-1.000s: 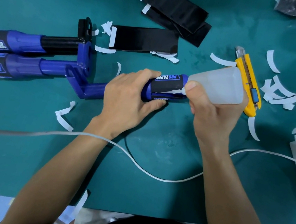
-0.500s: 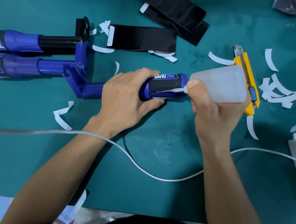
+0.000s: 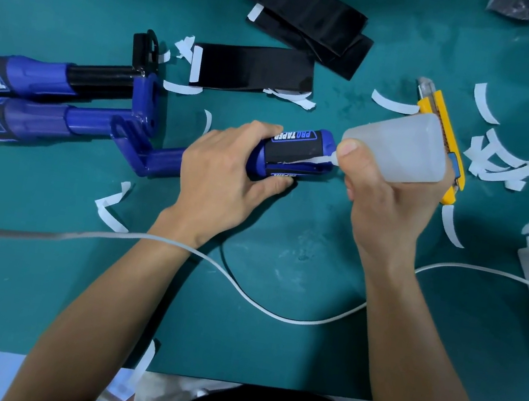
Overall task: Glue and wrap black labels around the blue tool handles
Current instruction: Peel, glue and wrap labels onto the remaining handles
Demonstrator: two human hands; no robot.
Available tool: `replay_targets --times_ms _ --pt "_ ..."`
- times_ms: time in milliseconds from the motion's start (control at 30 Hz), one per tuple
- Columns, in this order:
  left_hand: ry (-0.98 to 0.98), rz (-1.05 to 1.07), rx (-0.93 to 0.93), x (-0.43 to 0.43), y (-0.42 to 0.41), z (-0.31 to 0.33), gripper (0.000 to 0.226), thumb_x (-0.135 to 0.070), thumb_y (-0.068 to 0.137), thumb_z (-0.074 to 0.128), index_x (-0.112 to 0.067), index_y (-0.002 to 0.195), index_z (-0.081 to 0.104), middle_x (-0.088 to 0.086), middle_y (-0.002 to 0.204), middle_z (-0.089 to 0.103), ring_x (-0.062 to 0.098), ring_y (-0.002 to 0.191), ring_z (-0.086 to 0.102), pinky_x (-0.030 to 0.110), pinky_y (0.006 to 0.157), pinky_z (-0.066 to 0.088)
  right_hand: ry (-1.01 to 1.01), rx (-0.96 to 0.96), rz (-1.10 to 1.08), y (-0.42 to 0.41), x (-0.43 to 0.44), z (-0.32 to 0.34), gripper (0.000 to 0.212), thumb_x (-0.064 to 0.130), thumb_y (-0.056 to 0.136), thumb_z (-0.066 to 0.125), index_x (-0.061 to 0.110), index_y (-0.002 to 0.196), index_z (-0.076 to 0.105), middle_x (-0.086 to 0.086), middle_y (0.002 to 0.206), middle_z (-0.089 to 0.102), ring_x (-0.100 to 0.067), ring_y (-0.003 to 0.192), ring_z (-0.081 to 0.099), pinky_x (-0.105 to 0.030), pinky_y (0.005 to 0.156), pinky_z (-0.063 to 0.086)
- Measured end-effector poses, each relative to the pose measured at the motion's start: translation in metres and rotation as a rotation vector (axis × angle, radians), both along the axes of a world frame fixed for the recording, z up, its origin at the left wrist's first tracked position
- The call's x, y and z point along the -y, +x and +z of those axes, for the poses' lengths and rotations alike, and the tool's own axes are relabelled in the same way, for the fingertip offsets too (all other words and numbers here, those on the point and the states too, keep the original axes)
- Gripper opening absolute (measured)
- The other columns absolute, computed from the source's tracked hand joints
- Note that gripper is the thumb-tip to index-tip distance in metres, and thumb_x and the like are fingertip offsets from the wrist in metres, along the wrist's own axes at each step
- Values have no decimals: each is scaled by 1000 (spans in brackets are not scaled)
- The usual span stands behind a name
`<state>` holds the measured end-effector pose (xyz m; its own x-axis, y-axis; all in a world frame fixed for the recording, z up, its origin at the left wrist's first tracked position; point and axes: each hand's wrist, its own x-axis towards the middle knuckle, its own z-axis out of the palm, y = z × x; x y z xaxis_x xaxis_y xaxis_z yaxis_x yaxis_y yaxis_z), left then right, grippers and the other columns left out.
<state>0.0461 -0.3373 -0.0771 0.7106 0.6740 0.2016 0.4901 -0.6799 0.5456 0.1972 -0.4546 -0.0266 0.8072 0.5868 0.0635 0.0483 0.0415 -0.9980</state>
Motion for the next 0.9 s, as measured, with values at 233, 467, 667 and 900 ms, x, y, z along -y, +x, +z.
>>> replay_targets --times_ms 233,467,667,900 --pt "13 -1 2 -1 1 -2 56 -59 80 78 -24 122 65 -11 105 74 14 89 61 25 79 34 -13 11 -23 2 0 2 17 22 83 74 23 72 62 19 62 60 -9 56 56 -20 59 44" --pt "20 3 1 -1 0 -4 57 -59 79 78 -25 123 64 -11 105 74 15 88 62 30 80 39 -10 17 -17 6 2 1 19 23 84 74 24 71 60 9 64 58 -17 57 53 -24 62 42" --pt "32 -5 16 -1 0 -4 55 -58 79 78 -25 121 64 -11 104 74 13 87 57 26 78 34 -10 -17 -46 8 4 2 14 21 81 76 22 73 64 15 64 61 -11 56 56 -20 58 43" --pt "34 -6 13 -2 0 -4 55 -58 79 78 -27 121 63 -11 106 74 11 89 58 25 78 33 -16 -45 -68 11 5 3 16 19 79 77 22 72 63 13 64 61 -13 56 55 -21 57 43"
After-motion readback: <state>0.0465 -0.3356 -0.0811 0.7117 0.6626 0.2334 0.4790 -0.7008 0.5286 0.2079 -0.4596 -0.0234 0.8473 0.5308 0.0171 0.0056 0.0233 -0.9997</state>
